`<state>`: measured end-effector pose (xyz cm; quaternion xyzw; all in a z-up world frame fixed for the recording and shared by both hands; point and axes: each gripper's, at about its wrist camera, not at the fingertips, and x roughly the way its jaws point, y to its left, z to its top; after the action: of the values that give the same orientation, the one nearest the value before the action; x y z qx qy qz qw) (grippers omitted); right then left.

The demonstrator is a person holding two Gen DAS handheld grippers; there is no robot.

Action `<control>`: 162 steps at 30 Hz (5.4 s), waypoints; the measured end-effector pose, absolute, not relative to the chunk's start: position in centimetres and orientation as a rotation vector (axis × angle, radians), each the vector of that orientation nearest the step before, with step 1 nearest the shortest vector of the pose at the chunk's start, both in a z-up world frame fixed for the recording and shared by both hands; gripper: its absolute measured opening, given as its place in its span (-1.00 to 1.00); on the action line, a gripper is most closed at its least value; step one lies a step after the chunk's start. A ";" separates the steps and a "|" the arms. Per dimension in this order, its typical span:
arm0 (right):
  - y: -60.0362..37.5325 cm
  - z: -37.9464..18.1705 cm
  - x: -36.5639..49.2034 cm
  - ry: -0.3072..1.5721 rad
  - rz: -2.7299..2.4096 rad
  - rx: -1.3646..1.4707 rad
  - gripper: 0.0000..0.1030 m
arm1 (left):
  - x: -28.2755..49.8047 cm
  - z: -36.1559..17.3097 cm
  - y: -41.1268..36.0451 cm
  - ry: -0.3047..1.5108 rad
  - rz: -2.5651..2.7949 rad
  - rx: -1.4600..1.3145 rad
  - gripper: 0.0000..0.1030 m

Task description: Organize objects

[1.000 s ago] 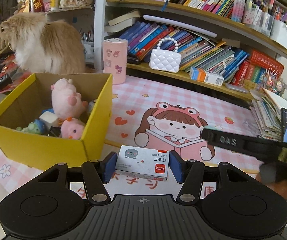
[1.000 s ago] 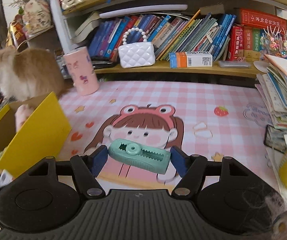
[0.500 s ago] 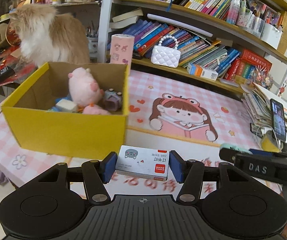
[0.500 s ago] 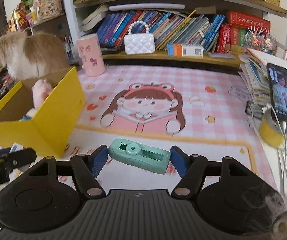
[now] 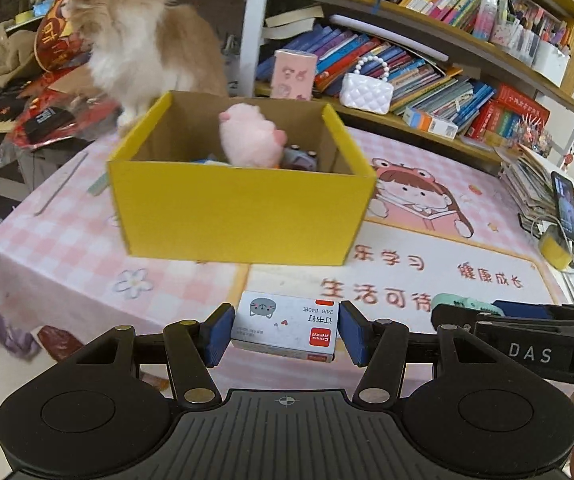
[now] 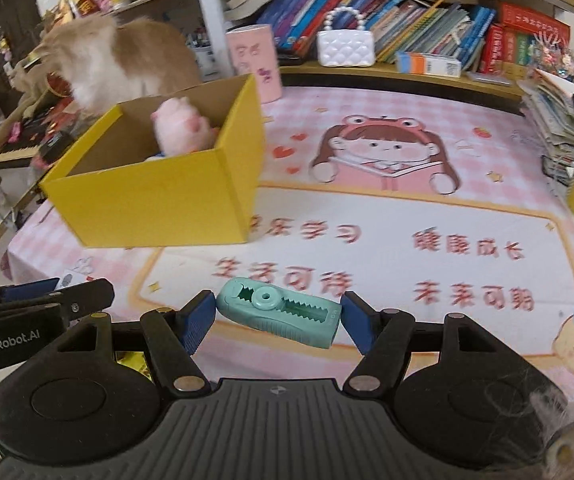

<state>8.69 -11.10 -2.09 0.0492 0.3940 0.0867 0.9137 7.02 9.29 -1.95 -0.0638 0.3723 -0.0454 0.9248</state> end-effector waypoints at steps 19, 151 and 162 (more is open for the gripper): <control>-1.5 -1.1 5.7 0.795 0.284 0.075 0.29 | 2.0 -1.0 18.0 0.696 0.007 -0.188 0.08; -9.0 0.7 0.6 0.620 -0.259 0.080 0.67 | 5.0 0.3 6.8 0.673 -0.115 0.035 0.93; -12.1 0.9 2.2 0.632 -0.181 0.029 0.80 | 5.3 0.5 3.8 0.672 0.005 0.019 0.93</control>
<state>2.22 -12.06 0.90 0.0140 0.3105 -0.0887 0.9463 5.32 3.78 0.51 0.0095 0.3298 0.0024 0.9440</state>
